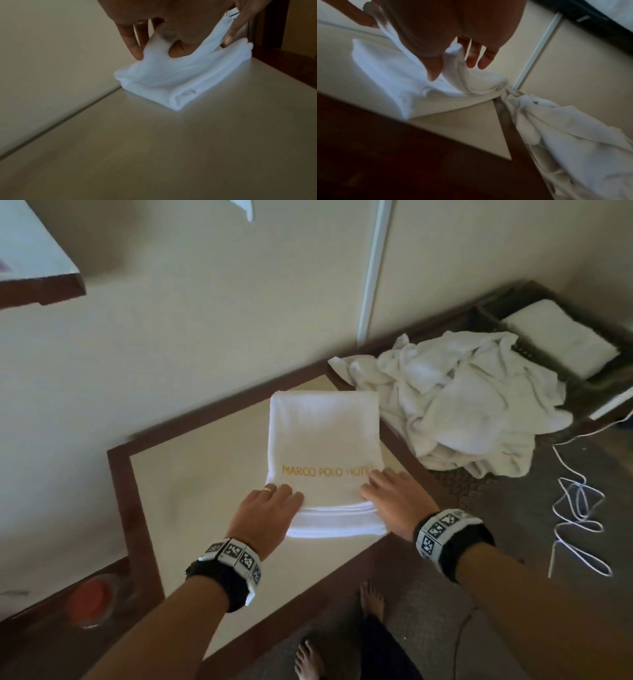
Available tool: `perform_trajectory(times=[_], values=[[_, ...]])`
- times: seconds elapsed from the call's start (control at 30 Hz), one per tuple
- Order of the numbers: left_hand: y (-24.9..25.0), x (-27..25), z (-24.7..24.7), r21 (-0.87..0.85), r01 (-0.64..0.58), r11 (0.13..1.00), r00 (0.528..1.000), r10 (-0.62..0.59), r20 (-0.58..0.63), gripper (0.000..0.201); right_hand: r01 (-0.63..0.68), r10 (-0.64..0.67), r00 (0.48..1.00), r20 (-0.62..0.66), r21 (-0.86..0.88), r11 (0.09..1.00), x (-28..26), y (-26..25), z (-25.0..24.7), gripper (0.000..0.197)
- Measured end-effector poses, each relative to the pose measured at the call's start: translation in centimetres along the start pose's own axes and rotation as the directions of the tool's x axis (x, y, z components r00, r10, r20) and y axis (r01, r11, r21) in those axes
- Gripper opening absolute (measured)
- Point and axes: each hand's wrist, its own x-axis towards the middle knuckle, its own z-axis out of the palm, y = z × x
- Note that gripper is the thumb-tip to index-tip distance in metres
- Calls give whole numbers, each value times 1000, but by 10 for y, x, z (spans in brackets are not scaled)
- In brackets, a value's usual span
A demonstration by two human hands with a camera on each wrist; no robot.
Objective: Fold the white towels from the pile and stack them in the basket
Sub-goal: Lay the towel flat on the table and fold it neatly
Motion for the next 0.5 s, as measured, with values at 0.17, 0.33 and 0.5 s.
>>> perform_trajectory(times=[0.17, 0.33, 0.5], values=[[1, -26, 9, -118, 48, 992, 988, -30, 150, 35, 22, -51, 986, 158, 185, 983, -25, -15, 14, 27], [-4, 5, -6, -152, 511, 846, 830, -439, 344, 49, -272, 275, 961, 40, 330, 904, -10, -7, 21, 37], [-22, 28, 10, -206, 791, 577, 584, -610, 536, 70, -653, 533, 757, 378, 396, 646, 15, -7, 31, 64]])
